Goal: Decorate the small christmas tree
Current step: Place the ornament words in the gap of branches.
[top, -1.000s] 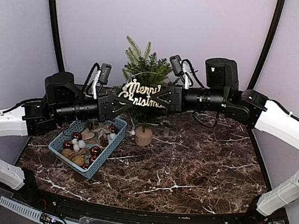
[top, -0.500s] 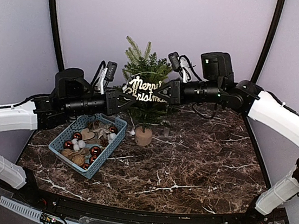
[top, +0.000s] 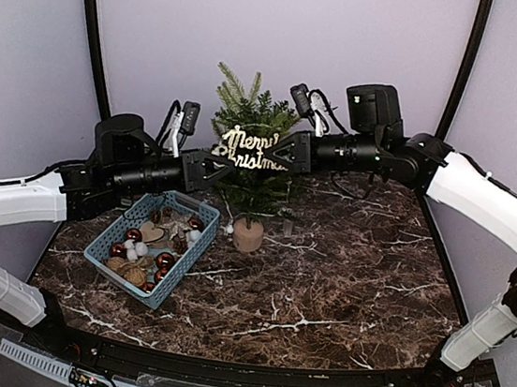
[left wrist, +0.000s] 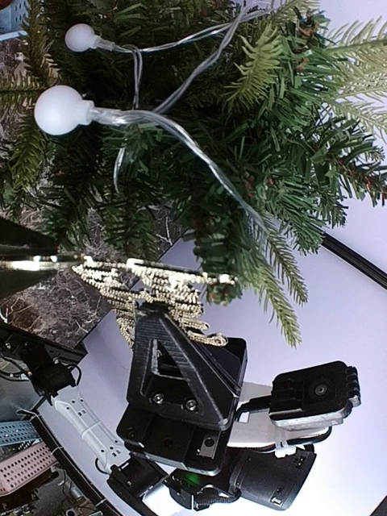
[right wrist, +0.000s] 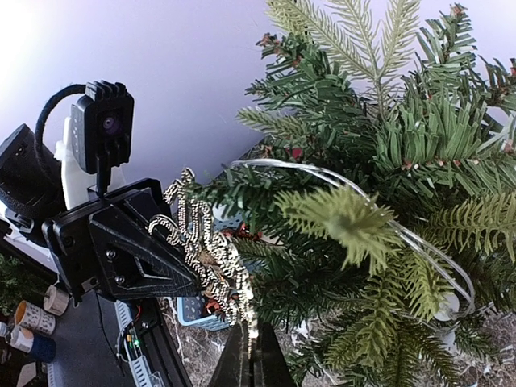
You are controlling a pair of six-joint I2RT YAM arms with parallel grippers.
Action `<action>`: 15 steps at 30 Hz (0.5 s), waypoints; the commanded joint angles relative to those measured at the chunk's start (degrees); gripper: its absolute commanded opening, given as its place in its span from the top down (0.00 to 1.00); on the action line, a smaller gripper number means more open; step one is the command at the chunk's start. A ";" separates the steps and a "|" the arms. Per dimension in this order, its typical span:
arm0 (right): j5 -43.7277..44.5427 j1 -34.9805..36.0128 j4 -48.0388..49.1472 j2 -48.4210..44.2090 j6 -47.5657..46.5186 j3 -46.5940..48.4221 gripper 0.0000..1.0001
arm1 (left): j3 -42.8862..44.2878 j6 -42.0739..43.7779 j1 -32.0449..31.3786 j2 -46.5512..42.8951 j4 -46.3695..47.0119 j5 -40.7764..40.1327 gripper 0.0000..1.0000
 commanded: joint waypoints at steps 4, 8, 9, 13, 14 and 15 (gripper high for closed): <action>1.50 -0.77 0.82 1.24 -0.35 1.90 1.00 | -0.05 -1.53 1.26 0.75 1.50 1.26 1.00; 2.31 -0.98 0.75 1.64 0.23 2.09 1.00 | -0.13 -2.12 1.68 1.57 1.83 1.49 1.00; 2.48 -0.96 0.72 1.71 0.34 2.17 1.00 | -0.14 -2.25 1.81 1.72 1.90 1.56 1.00; 3.31 -0.92 0.62 2.19 0.76 2.18 1.00 | -0.62 -2.74 2.15 2.11 2.09 1.66 1.00; 3.38 -0.97 0.63 2.30 0.83 2.22 1.00 | -0.83 -2.86 2.19 2.25 2.14 1.62 1.00; 3.47 -0.98 0.62 2.39 0.89 2.23 1.00 | -1.08 -2.93 2.27 2.32 2.17 1.59 1.00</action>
